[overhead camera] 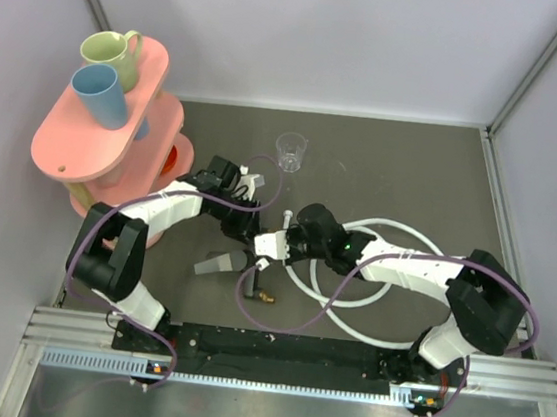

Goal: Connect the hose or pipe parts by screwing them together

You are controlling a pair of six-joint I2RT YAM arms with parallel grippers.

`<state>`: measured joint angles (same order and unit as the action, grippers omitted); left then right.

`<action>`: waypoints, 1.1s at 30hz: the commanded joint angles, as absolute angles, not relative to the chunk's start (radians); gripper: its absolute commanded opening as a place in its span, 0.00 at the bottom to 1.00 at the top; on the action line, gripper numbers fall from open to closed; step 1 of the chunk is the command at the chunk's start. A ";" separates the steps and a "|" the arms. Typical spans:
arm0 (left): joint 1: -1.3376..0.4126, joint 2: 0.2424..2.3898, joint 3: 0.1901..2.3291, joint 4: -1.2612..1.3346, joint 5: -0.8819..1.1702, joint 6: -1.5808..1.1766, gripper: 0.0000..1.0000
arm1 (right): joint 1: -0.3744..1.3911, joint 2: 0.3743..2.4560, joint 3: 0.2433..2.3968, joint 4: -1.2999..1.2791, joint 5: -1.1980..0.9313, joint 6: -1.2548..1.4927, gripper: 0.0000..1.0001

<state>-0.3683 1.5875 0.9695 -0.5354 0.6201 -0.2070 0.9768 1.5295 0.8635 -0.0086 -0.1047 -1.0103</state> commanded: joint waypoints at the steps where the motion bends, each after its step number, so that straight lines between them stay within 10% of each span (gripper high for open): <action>1: -0.406 1.447 0.982 -0.309 0.773 -0.268 0.00 | 0.991 1.560 0.951 0.002 -0.377 -0.845 0.00; 33: -0.483 1.169 0.710 0.077 0.609 -0.305 0.00 | 0.781 1.717 1.169 -0.084 -0.819 -0.321 0.00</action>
